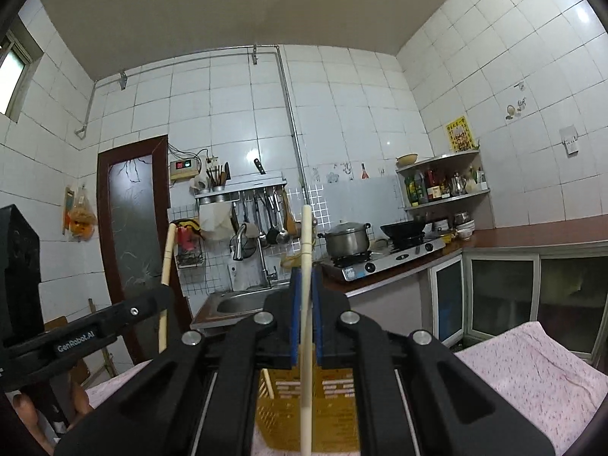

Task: Organize utensils
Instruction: 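Lift both chopsticks and carry them above the yellow holder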

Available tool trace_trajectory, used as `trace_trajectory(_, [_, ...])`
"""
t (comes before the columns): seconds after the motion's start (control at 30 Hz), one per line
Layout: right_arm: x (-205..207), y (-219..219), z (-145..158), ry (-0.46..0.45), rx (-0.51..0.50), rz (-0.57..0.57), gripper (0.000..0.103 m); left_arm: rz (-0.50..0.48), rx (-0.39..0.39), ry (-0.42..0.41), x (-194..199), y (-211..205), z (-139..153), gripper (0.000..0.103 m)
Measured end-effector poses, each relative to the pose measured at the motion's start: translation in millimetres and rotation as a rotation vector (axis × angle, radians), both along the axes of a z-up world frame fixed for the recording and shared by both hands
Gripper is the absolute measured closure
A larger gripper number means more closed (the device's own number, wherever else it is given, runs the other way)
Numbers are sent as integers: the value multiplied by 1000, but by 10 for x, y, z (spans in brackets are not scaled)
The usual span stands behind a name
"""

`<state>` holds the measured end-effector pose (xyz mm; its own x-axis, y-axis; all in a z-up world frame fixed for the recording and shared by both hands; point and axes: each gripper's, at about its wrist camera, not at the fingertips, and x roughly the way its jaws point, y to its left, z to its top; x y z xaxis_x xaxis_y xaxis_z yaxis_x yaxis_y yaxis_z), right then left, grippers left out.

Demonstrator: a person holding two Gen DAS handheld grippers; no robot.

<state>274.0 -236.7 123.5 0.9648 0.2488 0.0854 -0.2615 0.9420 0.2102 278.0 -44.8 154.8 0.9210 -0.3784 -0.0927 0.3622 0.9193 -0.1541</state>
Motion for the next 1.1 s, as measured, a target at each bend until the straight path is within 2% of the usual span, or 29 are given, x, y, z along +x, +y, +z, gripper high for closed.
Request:
trace_trajectory(0.4, [532,77,186,-84,-27,-53,97,41,11,-102,608,-73,228,99])
trace_trajectory(0.57, [773,101,135,-117,-13,-60,97,28,3,-110,904,-78,91,99])
trace_trajectory(0.77, [1046,263,0,-129,-29,-81,97,67,-21,-119,1223,-34,-98,99])
trace_trajectory(0.93, [1247,309,-88,-99,-17,-98,97,92,27,-115,1396,-130,-156,99])
trace_trajectory(1.1, [1339,396,-167,-107,-58,-121,97,110,62,-112,1481,-198,-305,99])
